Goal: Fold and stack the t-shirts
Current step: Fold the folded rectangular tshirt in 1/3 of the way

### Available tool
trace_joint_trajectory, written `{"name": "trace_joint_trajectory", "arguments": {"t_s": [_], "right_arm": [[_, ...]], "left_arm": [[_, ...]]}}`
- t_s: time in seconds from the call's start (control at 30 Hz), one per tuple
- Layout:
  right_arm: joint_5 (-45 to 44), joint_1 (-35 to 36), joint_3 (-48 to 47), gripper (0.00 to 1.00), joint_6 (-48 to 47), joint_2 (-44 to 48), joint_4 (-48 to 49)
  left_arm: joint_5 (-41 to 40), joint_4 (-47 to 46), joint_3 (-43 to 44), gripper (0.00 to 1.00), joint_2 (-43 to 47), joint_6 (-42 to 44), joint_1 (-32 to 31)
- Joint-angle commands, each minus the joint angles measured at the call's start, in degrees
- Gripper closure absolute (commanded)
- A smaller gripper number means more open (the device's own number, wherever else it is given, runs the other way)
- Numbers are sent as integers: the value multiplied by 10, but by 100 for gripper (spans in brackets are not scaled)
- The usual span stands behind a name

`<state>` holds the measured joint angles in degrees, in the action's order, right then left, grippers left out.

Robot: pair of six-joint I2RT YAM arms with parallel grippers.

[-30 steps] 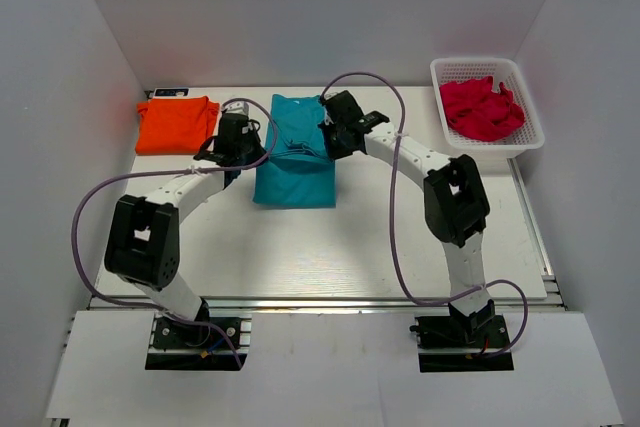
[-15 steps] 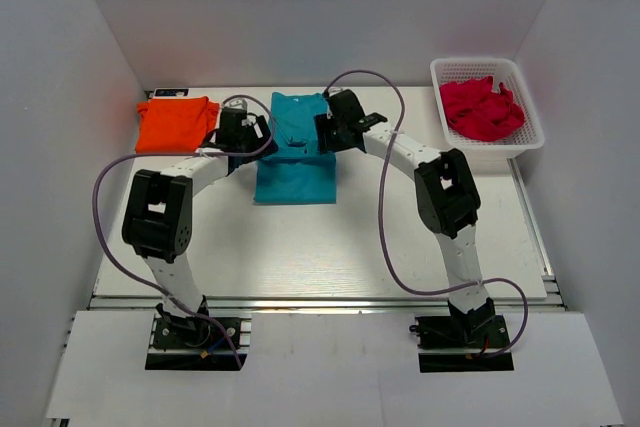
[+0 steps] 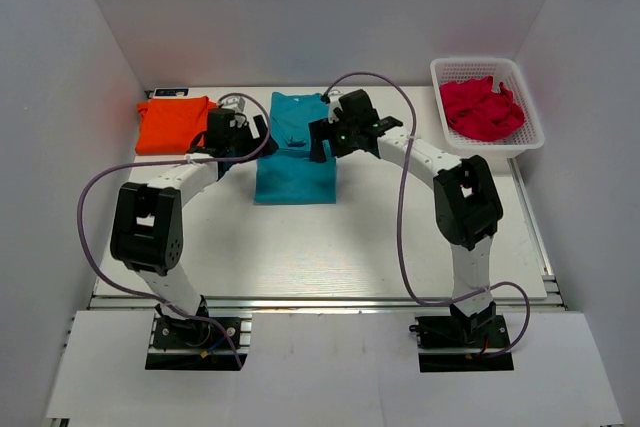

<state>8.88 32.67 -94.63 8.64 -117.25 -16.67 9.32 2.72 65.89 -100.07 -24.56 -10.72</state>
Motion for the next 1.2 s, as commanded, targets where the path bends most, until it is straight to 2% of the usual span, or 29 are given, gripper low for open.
{"name": "trace_joint_trajectory", "arguments": {"t_s": [0.0,0.13,0.37,0.67,0.8,0.97,1.0,1.07,1.1,1.13,1.17], "right_arm": [[108,23,37,10,-36,41,37],[148,35,38,10,-25,17,66],[156,28,-62,10,36,-89,115],[42,-10,-185,10,98,-198,155],[71,-22,-184,10,101,-186,181],[95,-20,-112,10,67,-112,168],[92,-22,-46,10,64,-80,168],[76,-21,6,10,77,-26,171],[78,-24,80,10,87,23,175],[77,-24,104,10,90,38,176],[75,-25,125,10,90,53,173]], "left_arm": [[46,0,-51,0,65,20,-7],[82,0,-110,0,100,25,-12],[61,33,-200,0,188,12,-7],[26,79,-213,0,237,-1,-2],[26,85,-219,0,237,-1,-2],[26,63,-224,0,212,4,-2],[26,55,-224,0,198,9,-2],[21,41,-224,6,184,9,-12],[31,41,-224,8,176,15,-12],[37,32,-224,14,169,15,-12],[44,19,-224,16,154,15,-12]]}}
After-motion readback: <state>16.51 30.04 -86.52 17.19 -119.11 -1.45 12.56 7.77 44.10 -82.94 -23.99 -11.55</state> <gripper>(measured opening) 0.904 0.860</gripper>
